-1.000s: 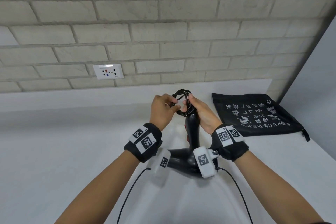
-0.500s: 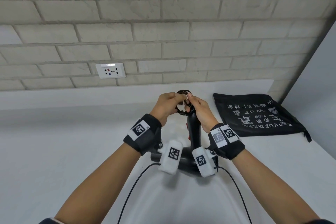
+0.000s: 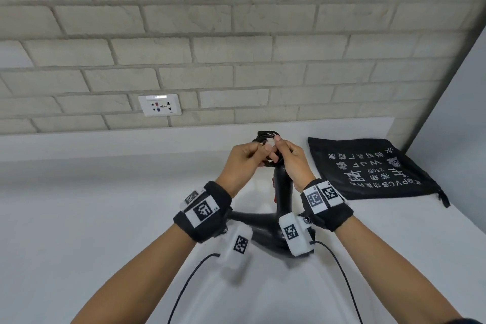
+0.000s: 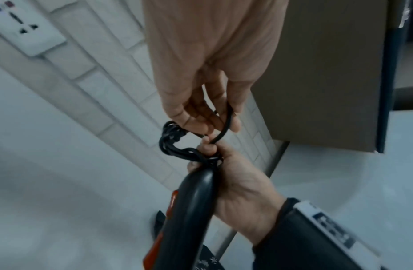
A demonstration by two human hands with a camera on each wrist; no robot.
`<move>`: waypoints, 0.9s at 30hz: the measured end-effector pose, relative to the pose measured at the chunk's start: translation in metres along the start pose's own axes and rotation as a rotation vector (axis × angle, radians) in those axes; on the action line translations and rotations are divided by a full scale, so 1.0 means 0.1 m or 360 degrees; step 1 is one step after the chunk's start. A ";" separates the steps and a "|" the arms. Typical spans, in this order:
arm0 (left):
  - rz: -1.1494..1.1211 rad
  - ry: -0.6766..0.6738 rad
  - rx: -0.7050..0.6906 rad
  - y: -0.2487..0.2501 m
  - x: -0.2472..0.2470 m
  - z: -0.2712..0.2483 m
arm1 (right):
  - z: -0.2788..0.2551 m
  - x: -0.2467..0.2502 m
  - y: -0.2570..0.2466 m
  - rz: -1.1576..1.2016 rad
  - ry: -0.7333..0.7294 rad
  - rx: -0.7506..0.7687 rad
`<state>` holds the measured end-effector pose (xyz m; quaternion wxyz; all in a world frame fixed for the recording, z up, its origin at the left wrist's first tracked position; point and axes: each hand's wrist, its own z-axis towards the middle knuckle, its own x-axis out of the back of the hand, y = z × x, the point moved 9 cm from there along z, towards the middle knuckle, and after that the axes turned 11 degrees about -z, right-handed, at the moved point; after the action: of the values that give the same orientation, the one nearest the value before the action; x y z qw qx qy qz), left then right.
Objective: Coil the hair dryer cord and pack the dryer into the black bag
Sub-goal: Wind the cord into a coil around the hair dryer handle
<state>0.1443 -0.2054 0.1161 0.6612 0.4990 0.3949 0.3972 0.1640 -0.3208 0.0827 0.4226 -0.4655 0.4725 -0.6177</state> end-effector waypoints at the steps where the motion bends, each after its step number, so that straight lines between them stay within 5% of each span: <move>1: -0.0042 0.0002 0.0030 -0.04 0.02 -0.01 | 0.01 0.03 0.01 -0.0017 0.0030 -0.0010; 6: -0.0598 -0.0146 0.0654 -0.23 -0.05 -0.01 | -0.02 0.00 -0.01 -0.0029 -0.0015 0.0036; 9: -0.0516 0.0017 0.0789 -0.21 0.00 0.03 | -0.05 -0.05 -0.06 -0.0058 -0.0025 0.0082; 12: 0.0040 -0.0026 0.0604 -0.10 0.02 0.01 | -0.01 0.00 -0.05 -0.0063 0.0029 0.0077; 16: 0.0314 -0.0168 0.0333 0.01 0.00 -0.10 | 0.04 0.06 0.00 -0.0013 0.0063 0.0038; 27: -0.0011 0.0033 -0.0158 0.57 0.20 0.16 | 0.02 -0.11 0.00 0.0092 -0.0251 -0.0121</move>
<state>0.1587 -0.1823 0.1723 0.6824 0.4600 0.3833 0.4192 0.1680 -0.3104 0.0813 0.4581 -0.5145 0.4739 -0.5484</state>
